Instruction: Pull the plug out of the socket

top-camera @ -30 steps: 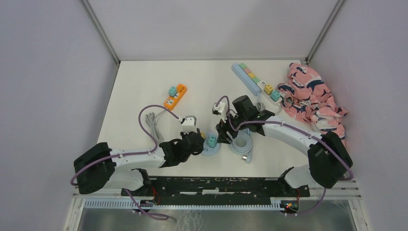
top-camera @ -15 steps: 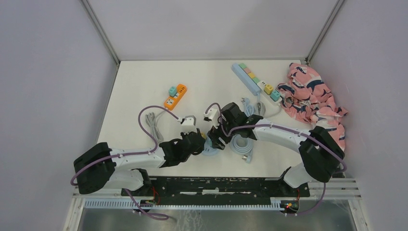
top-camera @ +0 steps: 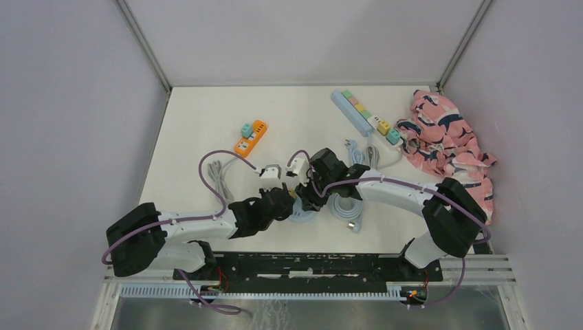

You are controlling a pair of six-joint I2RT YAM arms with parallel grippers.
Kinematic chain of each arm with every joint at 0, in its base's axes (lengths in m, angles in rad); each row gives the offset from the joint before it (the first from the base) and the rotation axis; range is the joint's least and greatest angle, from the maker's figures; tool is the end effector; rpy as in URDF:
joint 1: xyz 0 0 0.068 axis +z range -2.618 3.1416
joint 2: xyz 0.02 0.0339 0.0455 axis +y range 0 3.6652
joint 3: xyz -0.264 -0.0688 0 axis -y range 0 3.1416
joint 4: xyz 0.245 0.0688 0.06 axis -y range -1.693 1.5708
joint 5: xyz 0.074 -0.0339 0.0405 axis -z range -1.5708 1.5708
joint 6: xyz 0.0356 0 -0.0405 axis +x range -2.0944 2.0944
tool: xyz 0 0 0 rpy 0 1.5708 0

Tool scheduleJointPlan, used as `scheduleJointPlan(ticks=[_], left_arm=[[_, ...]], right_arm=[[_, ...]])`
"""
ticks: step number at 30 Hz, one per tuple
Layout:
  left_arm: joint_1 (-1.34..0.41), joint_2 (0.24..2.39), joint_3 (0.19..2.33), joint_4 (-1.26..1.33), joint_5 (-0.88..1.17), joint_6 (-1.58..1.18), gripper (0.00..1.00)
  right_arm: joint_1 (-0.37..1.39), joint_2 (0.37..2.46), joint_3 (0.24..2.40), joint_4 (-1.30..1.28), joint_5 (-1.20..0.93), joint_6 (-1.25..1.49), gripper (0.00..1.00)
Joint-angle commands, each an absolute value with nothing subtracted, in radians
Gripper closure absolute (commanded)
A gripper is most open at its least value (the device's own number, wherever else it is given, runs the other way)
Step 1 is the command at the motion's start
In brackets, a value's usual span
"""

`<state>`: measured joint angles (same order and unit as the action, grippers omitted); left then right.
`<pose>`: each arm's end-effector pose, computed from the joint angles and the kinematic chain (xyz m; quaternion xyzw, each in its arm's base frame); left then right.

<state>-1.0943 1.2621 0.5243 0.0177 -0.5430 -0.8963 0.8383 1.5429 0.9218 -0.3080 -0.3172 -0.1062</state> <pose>0.1264 -0.2048 0.1757 -0.0234 0.8842 -0.2005 0.4213 0.1999 0.2389 0.1972 -0.4706 0.8118 0.2514 0.2371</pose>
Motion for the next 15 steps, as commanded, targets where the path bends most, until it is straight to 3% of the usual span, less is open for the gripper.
scheduleJointPlan(ticks=[1, 4, 8, 15], left_arm=[[-1.100, 1.254, 0.570, 0.128, -0.502, -0.928, 0.97], [-1.101, 1.240, 0.560, 0.134, -0.510, -0.913, 0.94], [-1.100, 1.208, 0.536, 0.165, -0.535, -0.872, 0.68], [-1.100, 1.123, 0.462, 0.274, -0.516, -0.738, 0.29]], right_arm=[[0.840, 1.534, 0.979, -0.288, -0.332, -0.116, 0.65], [0.839, 1.538, 0.980, -0.298, -0.346, -0.119, 0.80], [0.839, 1.553, 0.991, -0.320, -0.369, -0.130, 0.92], [0.839, 1.554, 0.995, -0.333, -0.373, -0.142, 0.95]])
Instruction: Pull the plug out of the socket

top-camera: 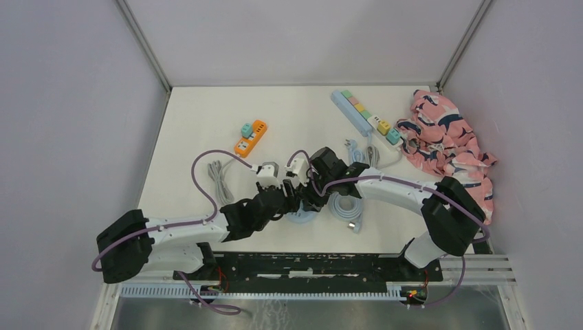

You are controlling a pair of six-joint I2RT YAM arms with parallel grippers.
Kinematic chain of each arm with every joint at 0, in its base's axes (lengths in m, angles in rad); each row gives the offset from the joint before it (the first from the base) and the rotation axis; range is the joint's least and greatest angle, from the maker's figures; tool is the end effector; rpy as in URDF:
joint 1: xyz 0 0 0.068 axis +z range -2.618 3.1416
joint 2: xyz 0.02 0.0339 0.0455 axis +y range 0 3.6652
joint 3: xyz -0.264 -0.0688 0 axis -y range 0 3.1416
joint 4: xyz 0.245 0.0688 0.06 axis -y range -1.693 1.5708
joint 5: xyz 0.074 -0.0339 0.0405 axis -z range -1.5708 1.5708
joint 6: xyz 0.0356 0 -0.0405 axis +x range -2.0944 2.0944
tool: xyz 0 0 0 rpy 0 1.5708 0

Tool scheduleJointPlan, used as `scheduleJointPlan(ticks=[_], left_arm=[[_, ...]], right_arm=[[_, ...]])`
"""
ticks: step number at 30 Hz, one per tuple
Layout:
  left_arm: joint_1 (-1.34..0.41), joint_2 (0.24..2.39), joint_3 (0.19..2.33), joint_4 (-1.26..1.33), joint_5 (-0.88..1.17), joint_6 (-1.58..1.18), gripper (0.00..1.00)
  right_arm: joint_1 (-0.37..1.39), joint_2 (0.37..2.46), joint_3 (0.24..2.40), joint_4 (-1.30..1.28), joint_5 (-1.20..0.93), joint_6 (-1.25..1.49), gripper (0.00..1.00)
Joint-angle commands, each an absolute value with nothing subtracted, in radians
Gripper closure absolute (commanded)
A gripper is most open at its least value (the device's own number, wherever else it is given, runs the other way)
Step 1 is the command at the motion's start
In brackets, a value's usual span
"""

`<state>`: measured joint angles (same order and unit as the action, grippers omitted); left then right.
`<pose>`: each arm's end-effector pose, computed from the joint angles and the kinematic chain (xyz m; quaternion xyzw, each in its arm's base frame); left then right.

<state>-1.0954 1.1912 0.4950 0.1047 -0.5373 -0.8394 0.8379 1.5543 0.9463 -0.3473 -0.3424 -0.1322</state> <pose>0.1240 -0.2010 0.1893 -0.0152 0.8598 -0.2405 0.4502 0.2006 0.2407 0.1990 -0.4835 0.8067 0.2555 0.2240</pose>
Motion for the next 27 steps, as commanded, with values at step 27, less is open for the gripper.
scheduleJointPlan(ticks=[27], left_arm=[[-1.080, 0.645, -0.073, 0.823, -0.008, 0.117, 0.06]], right_arm=[[0.731, 1.521, 1.008, -0.575, -0.667, -0.582, 0.98]])
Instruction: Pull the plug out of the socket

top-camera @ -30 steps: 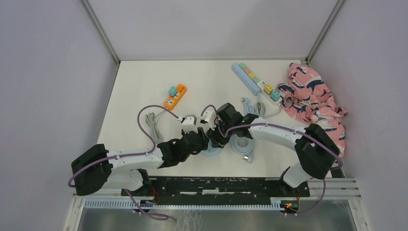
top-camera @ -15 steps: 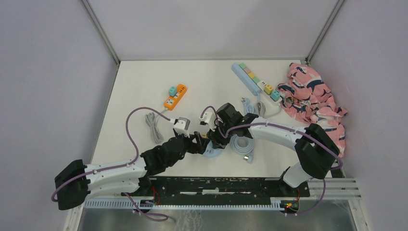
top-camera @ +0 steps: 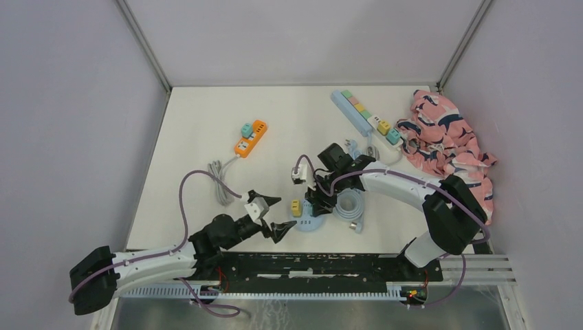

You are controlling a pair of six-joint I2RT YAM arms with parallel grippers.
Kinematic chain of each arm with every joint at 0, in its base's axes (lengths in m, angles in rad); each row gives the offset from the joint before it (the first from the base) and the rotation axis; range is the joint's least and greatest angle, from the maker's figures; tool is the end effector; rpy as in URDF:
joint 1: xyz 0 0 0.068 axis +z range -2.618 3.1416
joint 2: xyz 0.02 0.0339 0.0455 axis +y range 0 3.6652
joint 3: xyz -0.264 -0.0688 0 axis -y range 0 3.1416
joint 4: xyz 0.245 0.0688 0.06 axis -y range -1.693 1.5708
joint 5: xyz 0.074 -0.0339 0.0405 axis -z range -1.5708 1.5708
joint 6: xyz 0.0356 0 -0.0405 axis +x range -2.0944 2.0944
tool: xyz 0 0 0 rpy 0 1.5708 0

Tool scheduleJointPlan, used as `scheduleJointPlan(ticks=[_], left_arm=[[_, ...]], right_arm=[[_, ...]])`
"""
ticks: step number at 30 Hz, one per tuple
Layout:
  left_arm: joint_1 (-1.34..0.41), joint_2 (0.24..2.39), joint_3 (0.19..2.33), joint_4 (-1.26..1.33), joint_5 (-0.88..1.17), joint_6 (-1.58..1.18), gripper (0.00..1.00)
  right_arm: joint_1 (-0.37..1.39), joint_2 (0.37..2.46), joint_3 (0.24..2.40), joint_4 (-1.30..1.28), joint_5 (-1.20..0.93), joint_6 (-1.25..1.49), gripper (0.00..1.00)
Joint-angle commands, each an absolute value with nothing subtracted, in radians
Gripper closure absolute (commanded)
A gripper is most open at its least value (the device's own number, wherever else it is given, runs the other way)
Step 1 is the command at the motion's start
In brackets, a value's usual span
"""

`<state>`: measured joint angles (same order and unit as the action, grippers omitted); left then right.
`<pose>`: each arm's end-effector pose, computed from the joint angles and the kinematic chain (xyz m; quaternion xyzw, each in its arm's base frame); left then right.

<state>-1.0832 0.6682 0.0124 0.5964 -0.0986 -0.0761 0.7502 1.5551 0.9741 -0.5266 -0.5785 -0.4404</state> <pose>0.0747 -0.1333 0.1687 0.3212 0.6530 -0.3452 0.5927 0.2062 0.2188 0.2003 -0.5773 0.7357 0.3082 0.1745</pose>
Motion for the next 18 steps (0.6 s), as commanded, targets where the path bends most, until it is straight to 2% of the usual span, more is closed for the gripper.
scheduleJointPlan(ticks=[1, 4, 8, 14, 18], left_arm=[[-1.080, 0.662, -0.067, 0.832, 0.001, 0.127, 0.08], [-1.080, 0.756, -0.039, 0.845, 0.022, 0.157, 0.17], [-1.078, 0.899, 0.001, 0.877, 0.058, 0.186, 0.23], [-1.046, 1.037, 0.004, 1.006, 0.120, 0.205, 0.25], [-0.968, 1.111, 0.040, 1.044, 0.248, 0.198, 0.28]], right_arm=[[0.729, 1.523, 1.003, -0.581, -0.676, -0.603, 0.98], [0.730, 1.543, 1.006, -0.617, -0.688, -0.672, 0.98], [0.730, 1.556, 1.007, -0.637, -0.675, -0.714, 0.98], [0.730, 1.548, 1.001, -0.644, -0.663, -0.741, 0.98], [0.729, 1.550, 0.999, -0.645, -0.670, -0.747, 0.97]])
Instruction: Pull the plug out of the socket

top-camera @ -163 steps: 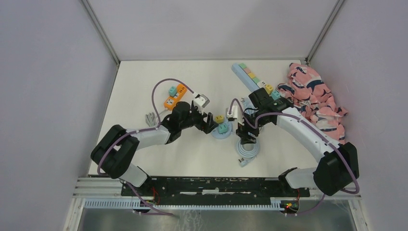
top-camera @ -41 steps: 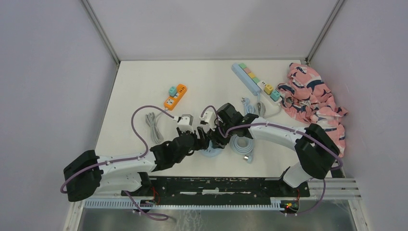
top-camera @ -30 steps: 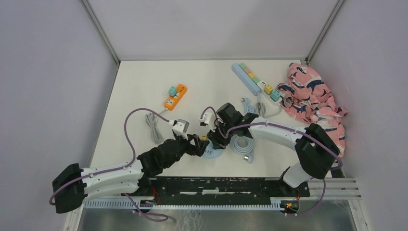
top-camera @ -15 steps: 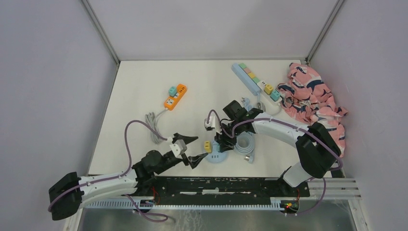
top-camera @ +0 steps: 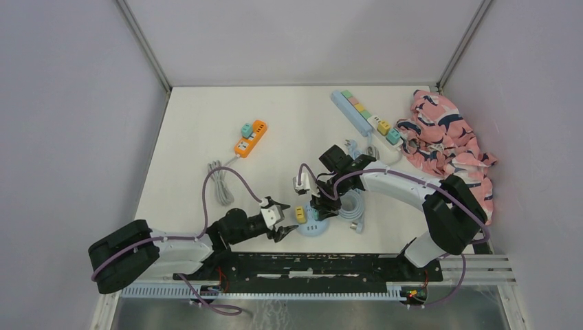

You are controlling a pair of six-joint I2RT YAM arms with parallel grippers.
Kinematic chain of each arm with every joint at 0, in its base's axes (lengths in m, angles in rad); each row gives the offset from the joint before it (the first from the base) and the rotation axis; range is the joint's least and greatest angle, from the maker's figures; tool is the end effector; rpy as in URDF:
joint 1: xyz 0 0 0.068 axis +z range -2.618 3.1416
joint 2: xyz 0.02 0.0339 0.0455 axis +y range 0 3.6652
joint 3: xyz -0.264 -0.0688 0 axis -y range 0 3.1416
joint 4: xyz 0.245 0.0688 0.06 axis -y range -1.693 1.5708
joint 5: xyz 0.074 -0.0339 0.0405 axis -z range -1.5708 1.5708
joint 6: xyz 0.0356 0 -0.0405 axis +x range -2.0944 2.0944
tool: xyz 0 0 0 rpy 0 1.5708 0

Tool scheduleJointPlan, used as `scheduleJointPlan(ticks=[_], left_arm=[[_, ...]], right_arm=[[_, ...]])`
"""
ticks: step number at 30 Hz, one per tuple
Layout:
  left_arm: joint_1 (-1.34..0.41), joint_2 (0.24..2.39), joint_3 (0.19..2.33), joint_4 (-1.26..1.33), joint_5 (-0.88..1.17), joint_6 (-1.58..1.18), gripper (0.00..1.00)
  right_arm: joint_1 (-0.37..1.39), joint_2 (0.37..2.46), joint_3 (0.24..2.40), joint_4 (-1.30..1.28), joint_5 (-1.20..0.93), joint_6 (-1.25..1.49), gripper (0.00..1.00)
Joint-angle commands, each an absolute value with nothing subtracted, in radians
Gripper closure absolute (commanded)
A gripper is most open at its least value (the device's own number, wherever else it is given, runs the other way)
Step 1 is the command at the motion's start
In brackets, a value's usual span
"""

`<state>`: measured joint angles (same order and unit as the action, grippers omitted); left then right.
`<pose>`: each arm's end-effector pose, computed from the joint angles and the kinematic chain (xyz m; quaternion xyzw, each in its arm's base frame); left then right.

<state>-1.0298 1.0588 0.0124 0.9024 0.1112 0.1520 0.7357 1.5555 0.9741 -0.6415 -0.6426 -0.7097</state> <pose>0.0860 -0.1508 0.1459 0.4508 0.6067 -0.3157 0.5736 0.1996 0.2095 0.1967 -0.6591 0.6648 0.3131 0.1602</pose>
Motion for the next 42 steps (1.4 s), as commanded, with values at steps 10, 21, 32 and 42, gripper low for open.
scheduleJointPlan(ticks=[10, 21, 32, 42], left_arm=[[-0.898, 1.438, 0.162, 1.221, 0.495, 0.094, 0.29], [-0.877, 1.539, 0.129, 1.323, 0.473, 0.029, 0.61], [-0.877, 1.526, 0.175, 1.146, 0.450, 0.078, 0.97], [-0.877, 1.570, 0.212, 1.103, 0.479, 0.083, 0.97]], right_arm=[[0.730, 1.549, 0.989, -0.644, -0.666, -0.774, 0.96], [0.729, 1.563, 0.984, -0.651, -0.730, -0.779, 0.91], [0.731, 1.571, 0.992, -0.600, -0.620, -0.701, 0.81], [0.754, 1.648, 1.071, -0.572, -0.759, -0.492, 0.89]])
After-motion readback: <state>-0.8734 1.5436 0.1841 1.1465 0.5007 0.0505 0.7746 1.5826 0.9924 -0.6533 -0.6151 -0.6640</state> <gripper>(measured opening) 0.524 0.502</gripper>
